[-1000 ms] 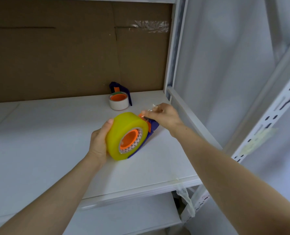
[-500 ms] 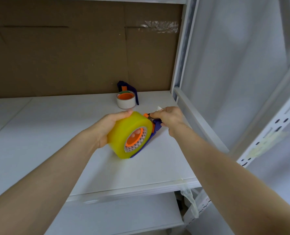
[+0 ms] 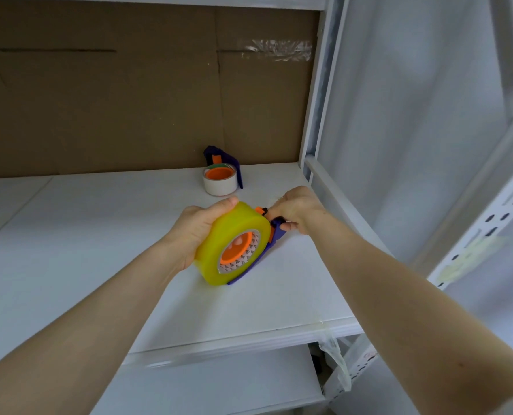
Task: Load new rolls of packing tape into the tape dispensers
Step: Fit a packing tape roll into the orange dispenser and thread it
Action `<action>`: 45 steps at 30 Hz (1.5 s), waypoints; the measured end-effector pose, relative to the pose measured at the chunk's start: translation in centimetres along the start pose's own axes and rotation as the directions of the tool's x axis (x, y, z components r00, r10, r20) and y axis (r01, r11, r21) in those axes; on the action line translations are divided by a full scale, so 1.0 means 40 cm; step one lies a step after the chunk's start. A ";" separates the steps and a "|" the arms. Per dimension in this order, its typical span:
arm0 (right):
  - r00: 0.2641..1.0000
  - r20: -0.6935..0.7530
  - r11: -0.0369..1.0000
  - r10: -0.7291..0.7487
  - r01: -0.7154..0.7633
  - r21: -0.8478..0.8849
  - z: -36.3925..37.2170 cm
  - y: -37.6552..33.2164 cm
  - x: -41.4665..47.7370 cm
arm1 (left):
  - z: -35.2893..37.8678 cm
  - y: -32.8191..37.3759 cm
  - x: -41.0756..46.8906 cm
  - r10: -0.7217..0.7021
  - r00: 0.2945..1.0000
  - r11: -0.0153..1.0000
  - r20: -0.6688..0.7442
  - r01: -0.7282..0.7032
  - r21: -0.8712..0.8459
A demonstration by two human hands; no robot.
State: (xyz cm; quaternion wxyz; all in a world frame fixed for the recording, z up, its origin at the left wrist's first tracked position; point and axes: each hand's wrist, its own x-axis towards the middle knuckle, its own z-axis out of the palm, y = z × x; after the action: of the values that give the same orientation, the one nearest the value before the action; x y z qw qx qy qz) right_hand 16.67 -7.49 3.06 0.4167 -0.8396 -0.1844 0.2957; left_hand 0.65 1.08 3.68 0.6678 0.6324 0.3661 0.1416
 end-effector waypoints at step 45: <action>0.893 -0.403 0.968 -0.200 0.245 0.062 0.029 0.073 -0.003 | 0.011 0.012 0.001 0.132 0.989 0.961 0.063 -0.143 0.237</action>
State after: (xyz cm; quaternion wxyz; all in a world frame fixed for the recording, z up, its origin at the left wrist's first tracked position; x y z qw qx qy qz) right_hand 16.02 -8.58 0.21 0.5222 -0.8308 -0.1750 0.0808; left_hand 1.08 0.86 4.08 0.5829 0.7358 0.3201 0.1277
